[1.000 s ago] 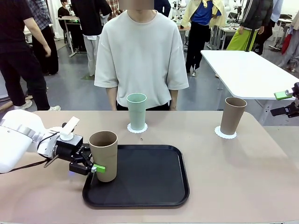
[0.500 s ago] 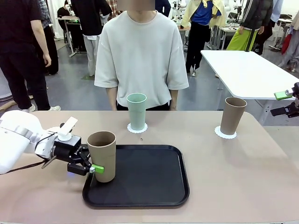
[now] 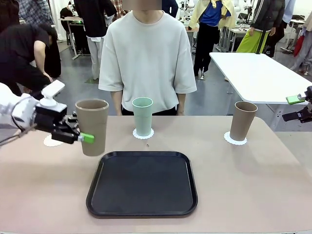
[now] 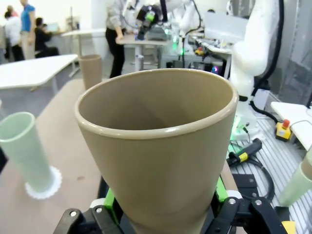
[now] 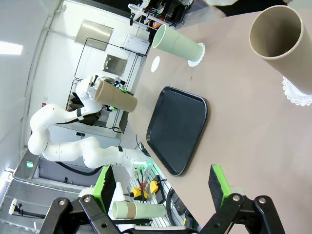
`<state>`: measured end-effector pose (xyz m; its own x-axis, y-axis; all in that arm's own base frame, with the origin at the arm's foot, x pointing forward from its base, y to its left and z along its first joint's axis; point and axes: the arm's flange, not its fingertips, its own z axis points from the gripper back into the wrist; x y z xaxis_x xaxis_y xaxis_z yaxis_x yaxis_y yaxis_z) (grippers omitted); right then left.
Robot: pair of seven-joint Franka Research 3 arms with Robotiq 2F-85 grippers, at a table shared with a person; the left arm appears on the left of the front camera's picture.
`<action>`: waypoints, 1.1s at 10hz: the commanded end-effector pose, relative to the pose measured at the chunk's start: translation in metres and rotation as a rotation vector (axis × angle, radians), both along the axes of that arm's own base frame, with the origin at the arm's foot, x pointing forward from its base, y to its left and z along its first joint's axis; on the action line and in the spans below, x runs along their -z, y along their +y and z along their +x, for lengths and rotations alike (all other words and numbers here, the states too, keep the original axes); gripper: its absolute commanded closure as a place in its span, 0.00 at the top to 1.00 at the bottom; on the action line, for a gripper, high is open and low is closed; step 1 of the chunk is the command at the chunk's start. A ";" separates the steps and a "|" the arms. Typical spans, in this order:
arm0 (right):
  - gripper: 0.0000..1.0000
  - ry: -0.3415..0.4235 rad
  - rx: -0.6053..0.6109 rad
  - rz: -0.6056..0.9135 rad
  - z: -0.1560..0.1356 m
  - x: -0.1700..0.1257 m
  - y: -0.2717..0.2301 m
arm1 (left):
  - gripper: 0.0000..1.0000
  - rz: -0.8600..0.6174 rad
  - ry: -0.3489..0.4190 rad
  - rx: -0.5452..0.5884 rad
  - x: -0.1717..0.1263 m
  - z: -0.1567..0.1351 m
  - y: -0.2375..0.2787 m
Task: Place coasters on the table and set cups on them.
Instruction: Take one Reusable plastic cup from the Flat Tray and place it on a coaster set by the human.
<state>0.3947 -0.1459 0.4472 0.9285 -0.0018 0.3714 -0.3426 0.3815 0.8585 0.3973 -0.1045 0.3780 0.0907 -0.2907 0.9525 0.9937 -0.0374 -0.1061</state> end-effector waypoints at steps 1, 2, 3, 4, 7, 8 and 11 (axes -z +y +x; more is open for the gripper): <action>1.00 -0.003 0.004 0.008 0.000 0.001 0.001 | 0.19 -0.007 0.021 0.001 -0.023 0.003 0.015; 1.00 -0.003 0.004 0.008 0.000 0.001 0.001 | 0.19 -0.014 0.004 0.011 -0.030 0.002 0.018; 1.00 -0.003 0.004 0.008 0.000 0.001 0.001 | 0.19 -0.021 -0.007 0.023 -0.035 -0.002 0.022; 1.00 -0.003 0.004 0.008 0.000 0.001 0.001 | 0.19 0.026 -0.028 0.043 -0.033 -0.019 0.020; 1.00 -0.003 0.004 0.008 0.000 0.001 0.001 | 0.19 -0.012 -0.007 -0.003 -0.032 0.004 0.017; 1.00 -0.003 0.004 0.008 0.000 0.001 0.001 | 0.84 -0.004 -0.009 0.011 -0.031 -0.002 0.018; 1.00 -0.003 0.004 0.008 0.000 0.001 0.001 | 0.84 -0.096 0.075 0.045 -0.036 0.092 0.092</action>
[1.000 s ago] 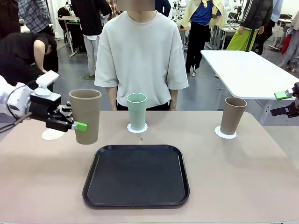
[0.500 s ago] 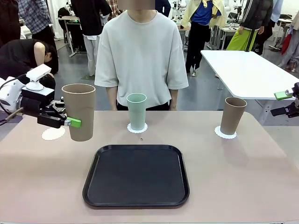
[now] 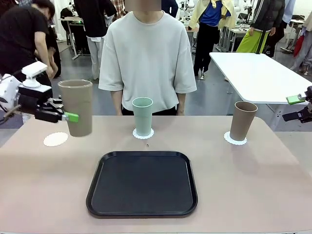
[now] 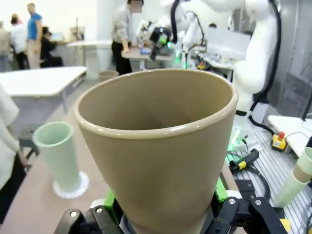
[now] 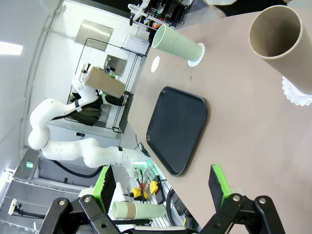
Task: Place coasters on the table and set cups on them.
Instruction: Take one Reusable plastic cup from the Flat Tray and place it on a coaster set by the human.
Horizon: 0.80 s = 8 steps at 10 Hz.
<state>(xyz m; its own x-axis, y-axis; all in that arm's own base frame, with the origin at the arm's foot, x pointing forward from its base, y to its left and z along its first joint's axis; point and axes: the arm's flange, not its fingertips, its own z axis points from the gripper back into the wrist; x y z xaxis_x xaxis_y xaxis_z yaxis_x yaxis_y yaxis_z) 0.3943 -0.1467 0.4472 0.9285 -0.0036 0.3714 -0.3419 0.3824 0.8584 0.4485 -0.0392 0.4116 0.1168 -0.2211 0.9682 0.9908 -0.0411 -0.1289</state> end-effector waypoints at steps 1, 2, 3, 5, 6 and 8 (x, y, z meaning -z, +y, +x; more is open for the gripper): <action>1.00 -0.003 0.002 0.008 0.000 0.001 0.001 | 0.84 -0.001 0.050 0.079 0.003 0.063 0.054; 1.00 -0.003 0.002 0.008 0.000 0.001 0.001 | 0.84 -0.006 0.047 0.120 0.004 0.078 0.076; 1.00 -0.003 0.002 0.008 0.000 0.001 0.001 | 0.84 0.019 0.033 0.124 0.007 0.083 0.097; 1.00 -0.003 0.002 0.008 0.000 0.001 0.001 | 0.84 0.024 -0.022 0.067 0.013 0.097 0.139; 1.00 -0.003 0.002 0.008 0.000 0.001 0.001 | 0.84 0.027 -0.042 0.033 0.015 0.101 0.151; 1.00 -0.003 0.002 0.008 0.000 0.001 0.001 | 0.84 0.011 -0.109 -0.061 0.022 0.106 0.166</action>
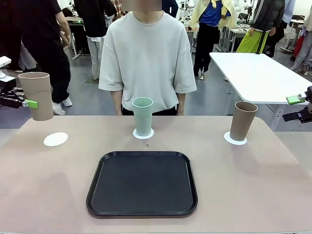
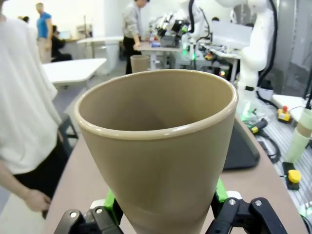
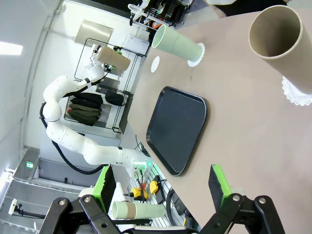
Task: Place coasters on the table and set cups on them.
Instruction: Take one Reusable plastic cup from the Flat Tray and place it on a coaster set by the human.
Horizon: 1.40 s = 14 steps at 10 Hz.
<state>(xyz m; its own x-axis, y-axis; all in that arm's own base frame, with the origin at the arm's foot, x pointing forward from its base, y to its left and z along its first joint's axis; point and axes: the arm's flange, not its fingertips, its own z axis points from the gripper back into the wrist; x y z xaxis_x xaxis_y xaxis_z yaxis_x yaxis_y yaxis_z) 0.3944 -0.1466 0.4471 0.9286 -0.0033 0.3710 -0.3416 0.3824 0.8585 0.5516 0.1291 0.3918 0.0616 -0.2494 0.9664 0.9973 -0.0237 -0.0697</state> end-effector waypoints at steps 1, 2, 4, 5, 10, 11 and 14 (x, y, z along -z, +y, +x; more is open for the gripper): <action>1.00 -0.003 0.002 0.009 0.000 0.001 0.001 | 0.84 -0.022 -0.062 -0.066 0.007 0.000 0.002; 1.00 -0.003 0.002 0.009 0.000 0.001 0.001 | 0.84 -0.023 -0.066 -0.078 0.014 -0.004 0.005; 1.00 -0.003 0.002 0.009 0.000 0.001 0.001 | 0.84 -0.037 -0.121 -0.126 0.027 -0.004 0.007; 1.00 -0.003 0.002 0.009 0.000 0.001 0.001 | 0.84 -0.024 -0.146 -0.123 0.032 -0.006 0.006; 1.00 -0.003 0.002 0.009 0.000 0.001 0.001 | 0.84 -0.027 -0.140 -0.119 0.037 -0.003 0.011; 1.00 -0.003 0.002 0.009 0.000 0.001 0.001 | 0.84 -0.027 -0.140 -0.119 0.037 -0.003 0.011; 1.00 -0.003 0.002 0.009 0.000 0.001 0.001 | 0.84 -0.027 -0.140 -0.119 0.037 -0.003 0.011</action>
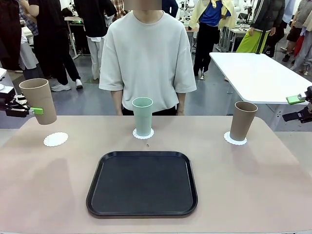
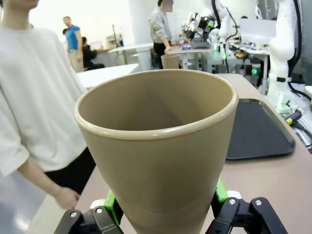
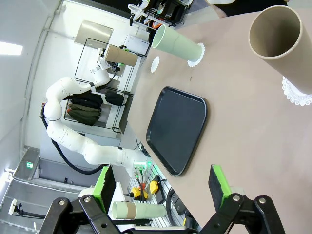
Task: Place coasters on the table and set cups on them.
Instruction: Take one Reusable plastic cup from the Flat Tray and place it on a coaster set by the human.
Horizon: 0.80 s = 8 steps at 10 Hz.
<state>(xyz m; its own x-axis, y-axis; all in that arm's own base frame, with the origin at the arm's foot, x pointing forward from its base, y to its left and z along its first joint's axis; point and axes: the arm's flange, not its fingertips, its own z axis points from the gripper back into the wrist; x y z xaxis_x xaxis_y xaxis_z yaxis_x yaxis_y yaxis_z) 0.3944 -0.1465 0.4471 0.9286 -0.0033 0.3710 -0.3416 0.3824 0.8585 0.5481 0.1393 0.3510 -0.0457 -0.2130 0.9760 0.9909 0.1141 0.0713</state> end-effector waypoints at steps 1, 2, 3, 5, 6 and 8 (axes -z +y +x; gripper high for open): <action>1.00 -0.003 0.002 0.009 0.000 0.001 0.001 | 0.84 0.000 0.000 0.000 0.000 0.000 0.000; 1.00 -0.003 0.002 0.009 0.000 0.001 0.001 | 0.84 -0.044 -0.012 -0.018 0.013 0.015 0.007; 1.00 -0.003 0.002 0.009 0.000 0.001 0.001 | 0.84 -0.068 -0.036 -0.031 0.025 0.023 0.013; 1.00 -0.003 0.002 0.009 0.000 0.001 0.001 | 0.84 -0.073 -0.030 -0.026 0.044 0.033 0.021; 1.00 -0.003 0.002 0.009 0.000 0.001 0.001 | 0.84 -0.065 -0.020 -0.014 0.051 0.036 0.021; 1.00 -0.003 0.002 0.009 0.000 0.001 0.001 | 0.84 -0.042 0.005 0.005 0.061 0.039 0.022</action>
